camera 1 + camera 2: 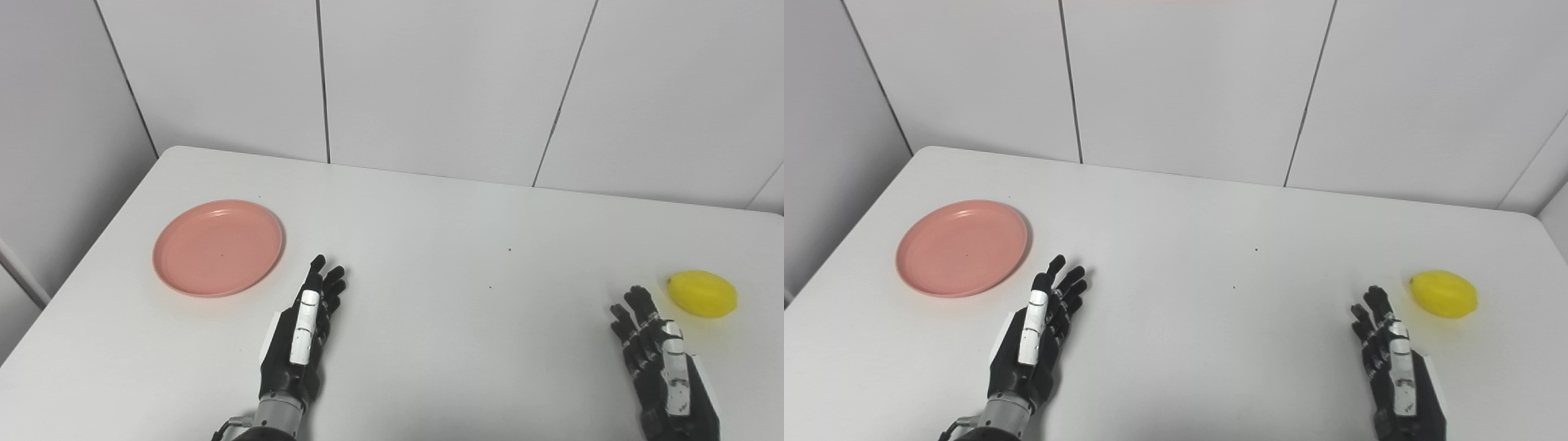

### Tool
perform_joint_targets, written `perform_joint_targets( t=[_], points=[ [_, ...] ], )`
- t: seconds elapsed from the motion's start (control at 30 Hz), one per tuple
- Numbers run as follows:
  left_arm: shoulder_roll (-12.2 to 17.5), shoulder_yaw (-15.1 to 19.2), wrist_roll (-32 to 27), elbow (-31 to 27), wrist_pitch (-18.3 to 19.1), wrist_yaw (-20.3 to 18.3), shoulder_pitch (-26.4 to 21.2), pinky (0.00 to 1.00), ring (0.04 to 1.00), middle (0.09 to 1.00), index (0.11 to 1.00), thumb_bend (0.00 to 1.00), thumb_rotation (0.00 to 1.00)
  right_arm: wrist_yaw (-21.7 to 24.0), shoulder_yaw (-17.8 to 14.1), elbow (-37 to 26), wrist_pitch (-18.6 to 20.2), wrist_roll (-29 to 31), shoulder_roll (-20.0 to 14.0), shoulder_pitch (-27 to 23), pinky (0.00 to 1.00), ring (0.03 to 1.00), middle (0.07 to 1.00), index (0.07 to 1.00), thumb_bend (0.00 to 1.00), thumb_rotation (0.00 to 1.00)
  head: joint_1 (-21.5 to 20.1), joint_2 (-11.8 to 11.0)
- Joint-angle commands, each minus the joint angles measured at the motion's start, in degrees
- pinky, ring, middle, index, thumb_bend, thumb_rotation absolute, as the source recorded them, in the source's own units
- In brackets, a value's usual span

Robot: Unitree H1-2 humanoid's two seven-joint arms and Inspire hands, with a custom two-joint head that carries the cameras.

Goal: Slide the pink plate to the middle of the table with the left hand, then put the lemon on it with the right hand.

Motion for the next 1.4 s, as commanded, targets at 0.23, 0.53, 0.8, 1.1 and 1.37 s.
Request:
perform_joint_targets(
  t=[0.23,0.53,0.8,1.1,1.37],
  points=[
    [-1.2,0.4,0.4,0.3,-6.0,-0.6,3.5,0.98,0.936,0.92,0.943,0.63,0.92,0.1,0.5,1.1,-0.9,-1.0,0.5,1.3,1.0,0.964,0.978,0.957,0.76,0.99,-0.5,-0.7],
    [0.1,2.9,-1.4,-3.1,-7.7,-1.0,3.4,0.97,0.936,0.919,0.926,0.77,0.84,-0.8,1.7,-1.0,0.0,-2.3,1.9,2.1,1.0,0.963,0.979,0.967,0.75,1.0,-2.4,-0.8],
    [1.9,5.8,-5.5,-9.6,0.2,-1.4,-1.5,0.93,0.911,0.91,0.912,0.82,0.86,-0.8,2.9,-1.4,-0.5,-3.1,3.1,2.3,1.0,0.97,0.989,0.967,0.74,1.0,-4.2,-1.5],
    [4.8,7.6,-7.6,-17.6,11.3,-0.7,-11.8,0.93,0.914,0.902,0.868,0.85,0.9,-0.7,3.4,-0.2,-2.9,-4.2,4.1,2.1,1.0,0.952,0.975,0.954,0.73,1.0,-4.5,-2.5],
    [10.6,12.7,-9.1,-18.7,13.7,-1.7,-17.3,0.92,0.88,0.867,0.824,0.9,0.88,-0.9,3.8,-0.5,-2.9,-4.5,3.8,2.3,1.0,0.952,0.972,0.955,0.72,1.0,-4.4,-2.5]
  ],
)
